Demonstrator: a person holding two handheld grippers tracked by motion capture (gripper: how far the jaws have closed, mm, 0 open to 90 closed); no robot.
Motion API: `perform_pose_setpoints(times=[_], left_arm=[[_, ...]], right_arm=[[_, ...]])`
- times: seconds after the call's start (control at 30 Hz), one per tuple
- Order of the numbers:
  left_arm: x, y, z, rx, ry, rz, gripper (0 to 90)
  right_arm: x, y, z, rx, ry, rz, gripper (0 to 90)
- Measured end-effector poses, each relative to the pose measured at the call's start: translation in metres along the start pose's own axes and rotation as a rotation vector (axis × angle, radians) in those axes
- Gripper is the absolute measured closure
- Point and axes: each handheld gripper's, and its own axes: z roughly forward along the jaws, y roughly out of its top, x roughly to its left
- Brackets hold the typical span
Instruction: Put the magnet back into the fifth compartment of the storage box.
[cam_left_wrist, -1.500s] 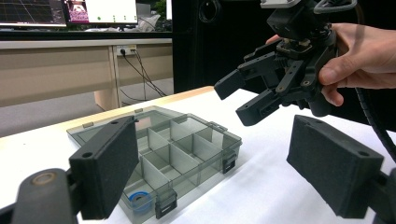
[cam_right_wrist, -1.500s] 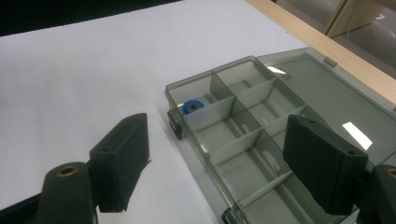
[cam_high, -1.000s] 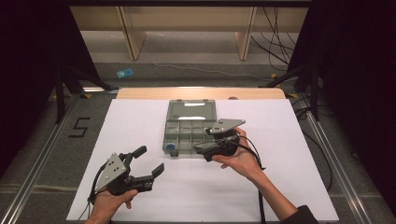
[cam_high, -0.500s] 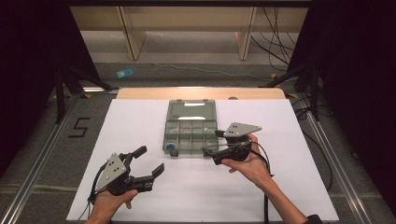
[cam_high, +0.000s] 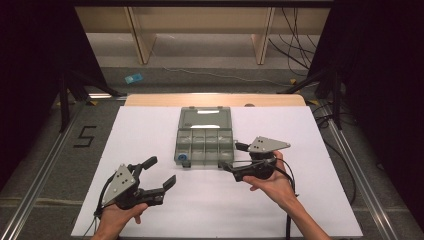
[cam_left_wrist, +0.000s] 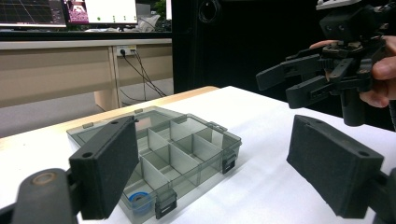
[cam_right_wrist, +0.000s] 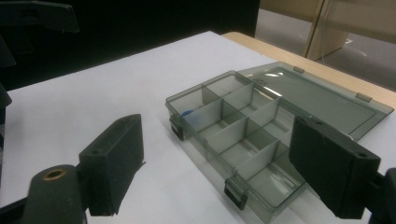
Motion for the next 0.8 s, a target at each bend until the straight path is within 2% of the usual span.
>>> perform_pose_setpoints(times=[0.07,0.1,0.2,0.47,0.6,0.63,0.67,0.73,0.8], left_arm=[[0.0,0.0,0.0,0.0,0.0,-0.002,15.6],[0.0,0.0,0.0,0.0,-0.001,-0.002,15.5],[-0.001,0.0,0.0,0.0,-0.002,-0.003,15.5],[0.0,0.0,0.0,-0.003,-0.001,-0.001,15.6],[-0.001,0.0,0.0,-0.003,-0.001,-0.001,15.6],[-0.001,0.0,0.0,-0.003,-0.002,-0.001,15.5],[-0.001,0.0,0.0,-0.003,-0.001,-0.002,15.6],[0.0,0.0,0.0,-0.003,-0.001,-0.001,15.6],[0.0,0.0,0.0,-0.004,-0.001,0.0,15.5]], right_arm=[[0.0,-0.001,-0.002,-0.012,-0.005,-0.002,19.0],[0.001,-0.002,-0.003,-0.008,0.011,0.015,19.0],[0.001,-0.004,-0.007,0.0,0.0,0.013,19.0],[0.0,-0.01,-0.012,-0.028,-0.018,0.012,19.1],[0.001,-0.012,-0.016,-0.031,-0.007,0.027,19.0],[0.0,-0.012,-0.018,-0.019,-0.007,0.027,19.0],[0.0,-0.013,-0.019,-0.039,-0.023,0.019,19.0],[0.0,-0.015,-0.021,-0.037,-0.009,0.033,19.0],[-0.001,-0.018,-0.025,-0.036,-0.023,0.03,19.0]])
